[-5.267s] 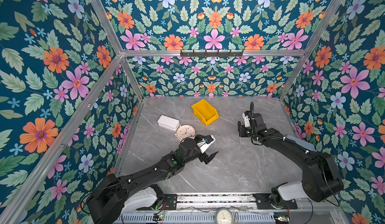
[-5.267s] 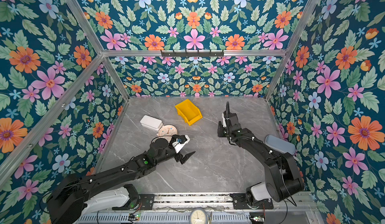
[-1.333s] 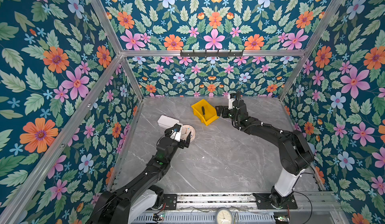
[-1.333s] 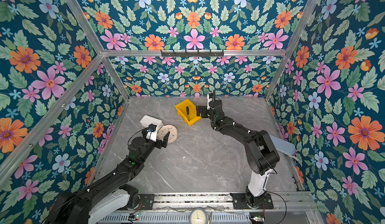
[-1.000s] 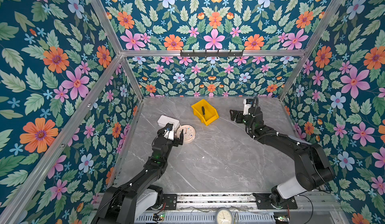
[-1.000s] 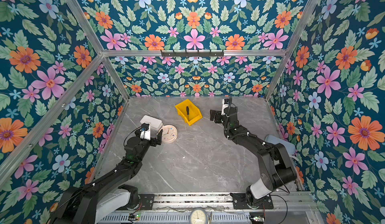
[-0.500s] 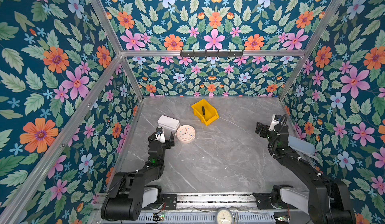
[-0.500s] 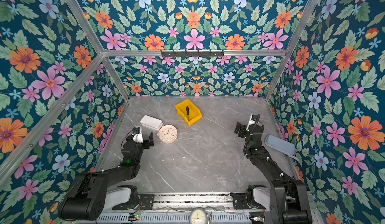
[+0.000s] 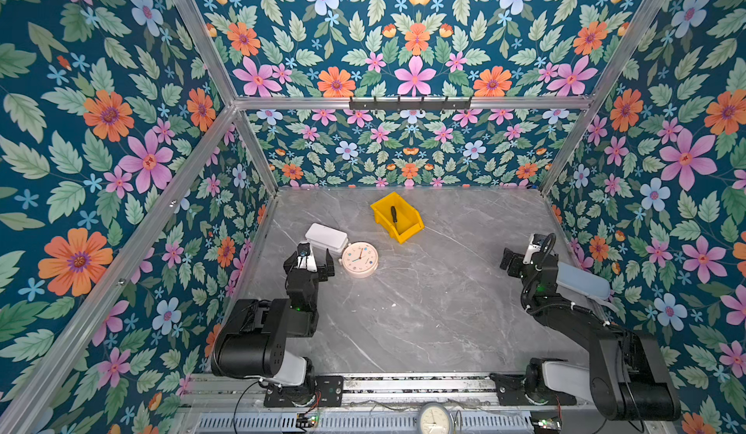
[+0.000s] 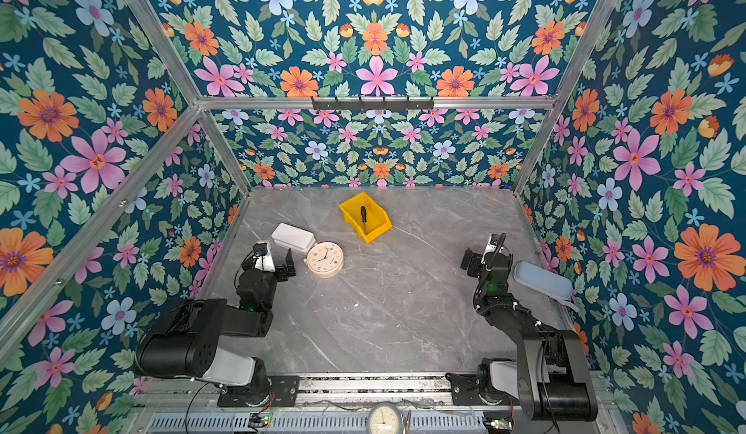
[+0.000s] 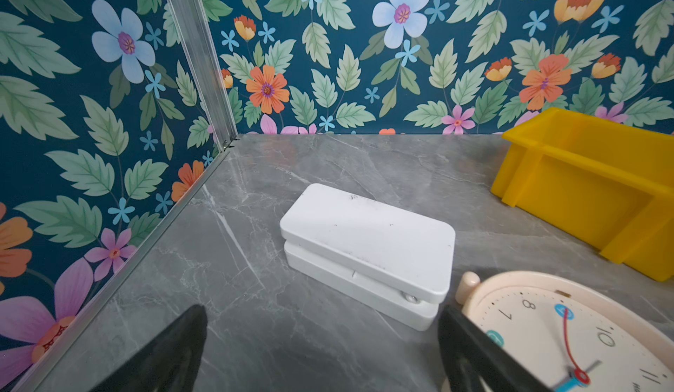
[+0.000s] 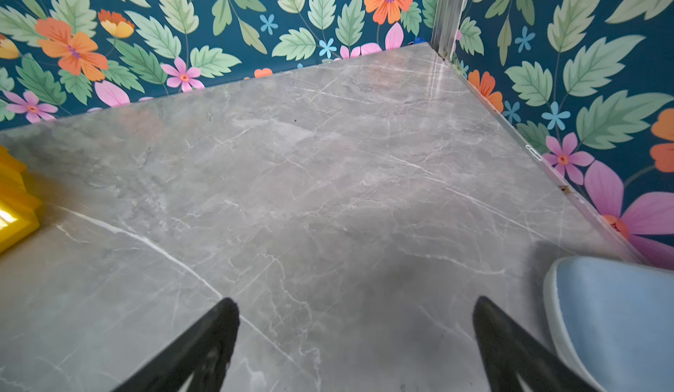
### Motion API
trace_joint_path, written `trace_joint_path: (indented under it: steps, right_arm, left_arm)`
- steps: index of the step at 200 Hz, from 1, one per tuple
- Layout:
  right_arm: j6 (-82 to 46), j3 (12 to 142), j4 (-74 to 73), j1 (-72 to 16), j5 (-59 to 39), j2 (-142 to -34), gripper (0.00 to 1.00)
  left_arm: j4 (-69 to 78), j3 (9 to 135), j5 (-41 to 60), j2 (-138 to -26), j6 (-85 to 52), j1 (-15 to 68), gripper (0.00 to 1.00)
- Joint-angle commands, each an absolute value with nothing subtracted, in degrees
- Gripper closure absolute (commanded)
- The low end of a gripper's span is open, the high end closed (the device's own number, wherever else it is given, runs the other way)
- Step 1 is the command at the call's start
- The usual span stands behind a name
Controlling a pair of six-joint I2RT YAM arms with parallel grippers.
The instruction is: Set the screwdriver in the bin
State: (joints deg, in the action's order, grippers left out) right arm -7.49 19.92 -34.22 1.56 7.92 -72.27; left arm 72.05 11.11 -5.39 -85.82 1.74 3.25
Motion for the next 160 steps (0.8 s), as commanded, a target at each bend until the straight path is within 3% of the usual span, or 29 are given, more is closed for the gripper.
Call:
trace_joint_path:
  steps: [1,36,80,160]
  right_arm:
    - [-6.0,18.9,-41.2,1.6,6.9,-74.0,0.01]
    - [-5.1,18.7,-44.8,1.6,4.5,-77.8,0.01]
    - [-4.7,19.0,-46.9,1.7,3.7,-81.0,0.01]
    - [-4.5,18.6,-47.8,1.7,3.9,-81.3,0.01]
  left_arm:
    - [76.9,11.4,-4.8,-87.6,1.8,2.9,0.0]
    - [84.7,10.7,-4.1,-93.8,2.3,2.7,0.0]
    - [72.2,16.4,-7.0,-92.9,0.1,1.8,0.0]
    - [72.5,16.2,-7.4,-92.8,0.0,1.6,0.0]
